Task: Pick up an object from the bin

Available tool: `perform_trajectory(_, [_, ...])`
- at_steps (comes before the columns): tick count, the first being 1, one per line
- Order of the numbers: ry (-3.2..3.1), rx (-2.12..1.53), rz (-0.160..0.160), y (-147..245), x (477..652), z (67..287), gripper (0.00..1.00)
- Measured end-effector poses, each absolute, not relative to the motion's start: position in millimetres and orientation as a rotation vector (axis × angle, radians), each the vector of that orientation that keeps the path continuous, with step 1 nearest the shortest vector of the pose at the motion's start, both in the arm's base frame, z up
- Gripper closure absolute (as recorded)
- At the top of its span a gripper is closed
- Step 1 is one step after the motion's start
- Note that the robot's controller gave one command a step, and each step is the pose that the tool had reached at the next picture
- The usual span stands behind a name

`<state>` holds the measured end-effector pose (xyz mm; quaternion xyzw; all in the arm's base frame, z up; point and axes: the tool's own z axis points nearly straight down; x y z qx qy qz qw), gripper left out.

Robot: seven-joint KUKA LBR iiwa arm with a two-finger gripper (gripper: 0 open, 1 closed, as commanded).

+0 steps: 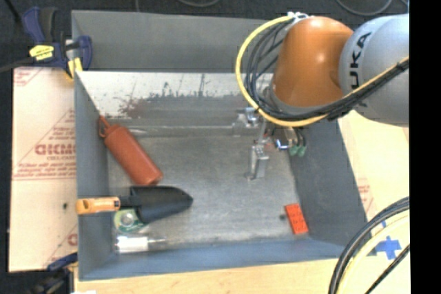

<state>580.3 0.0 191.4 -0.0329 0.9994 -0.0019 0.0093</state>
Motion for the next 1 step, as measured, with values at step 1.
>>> perform_trajectory(1, [3.137,-0.115,-0.005,42.8,561.2,163.4,0.0])
